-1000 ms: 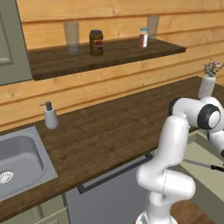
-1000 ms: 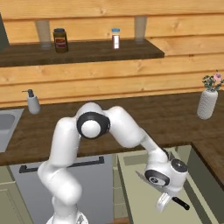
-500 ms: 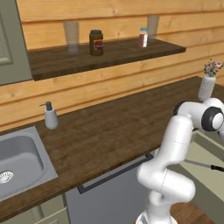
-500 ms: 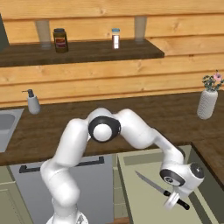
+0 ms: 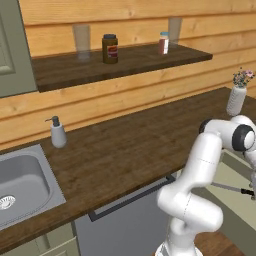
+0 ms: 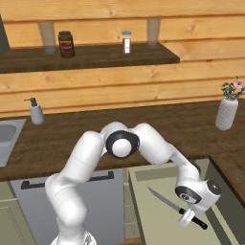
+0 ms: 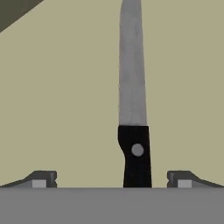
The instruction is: Pick up the knife from the drawer and place it on the cutting board. Then place the meat from the plate to the cutting board.
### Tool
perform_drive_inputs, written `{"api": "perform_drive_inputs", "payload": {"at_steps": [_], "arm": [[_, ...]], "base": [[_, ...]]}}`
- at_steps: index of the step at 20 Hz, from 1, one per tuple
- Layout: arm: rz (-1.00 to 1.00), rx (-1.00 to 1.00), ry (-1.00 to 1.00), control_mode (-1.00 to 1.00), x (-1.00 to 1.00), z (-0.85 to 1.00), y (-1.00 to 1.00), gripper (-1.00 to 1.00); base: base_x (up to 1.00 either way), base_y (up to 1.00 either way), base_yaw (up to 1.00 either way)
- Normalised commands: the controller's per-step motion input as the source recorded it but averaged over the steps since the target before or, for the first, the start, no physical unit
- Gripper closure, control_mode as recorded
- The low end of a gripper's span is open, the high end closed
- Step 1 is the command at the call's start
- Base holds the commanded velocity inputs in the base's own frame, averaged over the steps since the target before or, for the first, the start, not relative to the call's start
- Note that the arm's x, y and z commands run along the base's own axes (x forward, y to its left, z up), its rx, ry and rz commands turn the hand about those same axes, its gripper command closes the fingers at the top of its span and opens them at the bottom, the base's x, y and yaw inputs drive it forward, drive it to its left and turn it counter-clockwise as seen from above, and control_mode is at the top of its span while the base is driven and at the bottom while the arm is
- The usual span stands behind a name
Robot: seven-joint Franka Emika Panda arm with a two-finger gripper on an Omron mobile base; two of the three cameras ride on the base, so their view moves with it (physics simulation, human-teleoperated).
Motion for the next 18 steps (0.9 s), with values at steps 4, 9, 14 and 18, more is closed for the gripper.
{"api": "perform_drive_inputs", "payload": {"at_steps": [4, 9, 14, 18], "arm": [[0.0, 0.0, 0.0, -1.0, 0.17, -0.37, 0.04, -1.0], [0.0, 0.03, 0.0, -1.0, 0.23, -0.01, -0.13, -1.0], [0.01, 0.01, 0.0, -1.0, 0.27, -0.12, -0.08, -1.0], [0.03, 0.0, 0.01, -1.0, 0.35, -0.35, -0.02, -1.0]], "base": [[0.0, 0.0, 0.0], [0.0, 0.0, 0.0], [0.0, 0.0, 0.0], [0.0, 0.0, 0.0]]}}
